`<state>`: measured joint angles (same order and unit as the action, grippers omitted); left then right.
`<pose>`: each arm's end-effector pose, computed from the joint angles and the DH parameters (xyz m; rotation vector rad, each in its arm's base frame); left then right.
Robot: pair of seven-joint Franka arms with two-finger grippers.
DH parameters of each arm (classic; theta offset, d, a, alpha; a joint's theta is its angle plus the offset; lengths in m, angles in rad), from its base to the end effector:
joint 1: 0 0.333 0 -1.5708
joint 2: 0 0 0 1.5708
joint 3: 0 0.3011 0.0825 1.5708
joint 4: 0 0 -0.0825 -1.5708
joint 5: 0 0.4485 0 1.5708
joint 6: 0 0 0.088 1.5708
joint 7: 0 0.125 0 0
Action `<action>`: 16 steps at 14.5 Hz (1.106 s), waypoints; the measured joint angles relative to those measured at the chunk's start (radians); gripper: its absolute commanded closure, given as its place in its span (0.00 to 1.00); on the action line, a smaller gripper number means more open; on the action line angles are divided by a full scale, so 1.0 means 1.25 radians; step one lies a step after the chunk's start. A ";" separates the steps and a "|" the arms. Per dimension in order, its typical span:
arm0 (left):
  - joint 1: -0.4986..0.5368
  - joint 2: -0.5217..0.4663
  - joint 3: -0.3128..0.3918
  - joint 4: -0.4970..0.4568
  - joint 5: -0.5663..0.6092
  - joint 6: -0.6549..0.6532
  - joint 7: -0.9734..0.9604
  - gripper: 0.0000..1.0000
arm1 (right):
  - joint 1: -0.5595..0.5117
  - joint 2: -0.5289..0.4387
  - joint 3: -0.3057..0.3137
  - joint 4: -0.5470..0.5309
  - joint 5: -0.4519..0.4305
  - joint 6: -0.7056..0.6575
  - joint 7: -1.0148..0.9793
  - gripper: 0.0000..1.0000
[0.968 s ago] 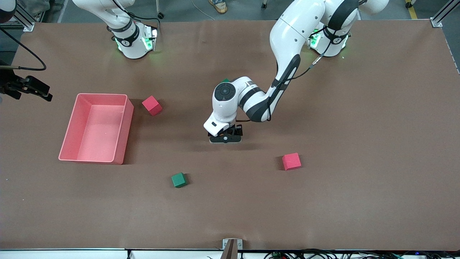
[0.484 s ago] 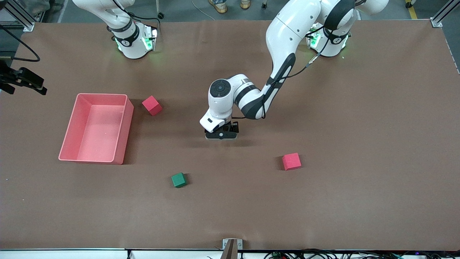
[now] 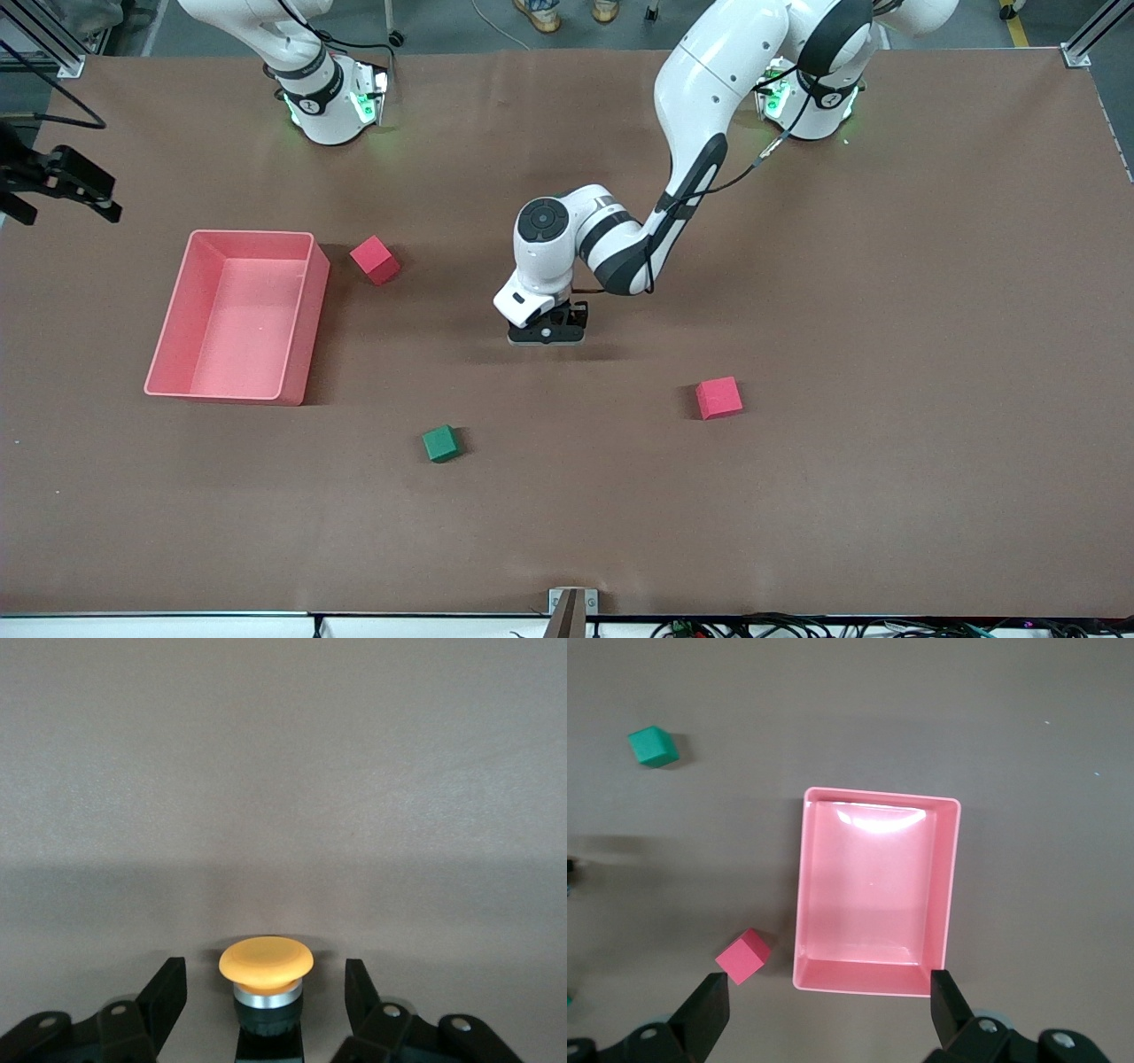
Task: Place and upright button with both arms
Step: 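Grasp the button with the left gripper while the right gripper withdraws, then lift the button with the left gripper and carry it aside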
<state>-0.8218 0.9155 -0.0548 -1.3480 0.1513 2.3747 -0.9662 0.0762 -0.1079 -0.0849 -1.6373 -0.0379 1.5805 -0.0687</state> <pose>0.5128 -0.5990 0.1145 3.0872 0.0160 0.1905 0.5886 -0.0122 0.6217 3.1086 0.0928 0.0771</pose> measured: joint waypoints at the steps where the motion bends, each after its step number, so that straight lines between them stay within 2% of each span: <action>1: 0.000 0.002 0.000 0.000 0.000 0.000 0.000 0.34 | 0.001 0.000 0.005 0.000 0.000 0.000 0.000 0.00; 4: -0.001 0.006 0.000 0.000 0.000 0.000 0.000 0.59 | -0.001 0.003 0.005 0.000 0.000 0.000 0.000 0.00; 7: -0.001 0.007 0.000 0.000 0.000 0.000 -0.021 0.94 | -0.005 0.006 -0.006 0.000 0.000 0.000 0.000 0.00; 8: -0.001 0.007 0.000 0.001 0.000 0.000 -0.039 1.00 | -0.008 0.006 -0.012 0.000 0.000 0.000 0.000 0.00; 13: 0.002 0.003 0.005 0.012 0.000 -0.011 -0.125 1.00 | -0.049 0.006 -0.024 0.000 0.028 -0.001 -0.001 0.00; 14: 0.003 -0.004 0.010 0.018 0.000 -0.050 -0.142 1.00 | -0.057 0.006 -0.025 0.000 0.032 -0.001 -0.002 0.00; 16: 0.006 -0.042 0.028 0.034 0.000 -0.194 -0.163 1.00 | -0.061 0.006 -0.024 0.000 0.033 -0.002 -0.002 0.00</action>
<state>-0.8140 0.8625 -0.0202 -1.3055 0.1514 2.1320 -1.1696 0.0001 -0.0999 -0.1155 -1.6367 0.0037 1.5786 -0.0706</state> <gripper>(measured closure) 0.665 0.000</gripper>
